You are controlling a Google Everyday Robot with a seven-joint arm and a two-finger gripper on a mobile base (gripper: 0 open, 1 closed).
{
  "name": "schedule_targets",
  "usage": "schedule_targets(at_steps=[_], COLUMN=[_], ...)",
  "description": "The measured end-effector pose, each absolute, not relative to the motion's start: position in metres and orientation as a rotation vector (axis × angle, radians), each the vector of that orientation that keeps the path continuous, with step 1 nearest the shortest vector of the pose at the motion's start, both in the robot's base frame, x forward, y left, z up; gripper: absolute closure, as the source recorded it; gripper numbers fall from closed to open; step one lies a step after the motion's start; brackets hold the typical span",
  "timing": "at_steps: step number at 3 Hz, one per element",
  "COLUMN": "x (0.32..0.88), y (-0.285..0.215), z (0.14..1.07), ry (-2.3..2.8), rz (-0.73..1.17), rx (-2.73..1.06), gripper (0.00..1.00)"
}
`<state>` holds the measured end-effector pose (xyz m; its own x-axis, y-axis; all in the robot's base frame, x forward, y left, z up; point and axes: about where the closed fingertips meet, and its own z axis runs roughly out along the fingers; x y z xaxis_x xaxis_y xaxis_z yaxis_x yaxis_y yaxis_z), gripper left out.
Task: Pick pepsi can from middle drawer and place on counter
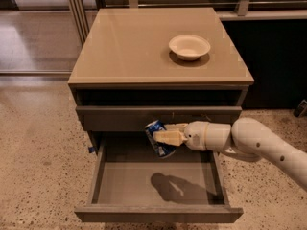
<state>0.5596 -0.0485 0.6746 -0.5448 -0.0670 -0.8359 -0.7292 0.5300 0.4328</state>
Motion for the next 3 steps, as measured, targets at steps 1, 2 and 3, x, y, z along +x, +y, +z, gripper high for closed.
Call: schedule_targets(at_steps=[1,2,3], x=[0.58,0.584,0.579], y=[-0.042,-0.033,-0.029], z=[0.752,0.815,0.855], ry=[1.884,1.807,1.76], rz=[0.94,0.864,0.81], rx=[-0.714,-0.77,-0.794], gripper=[1.0,1.0,1.0])
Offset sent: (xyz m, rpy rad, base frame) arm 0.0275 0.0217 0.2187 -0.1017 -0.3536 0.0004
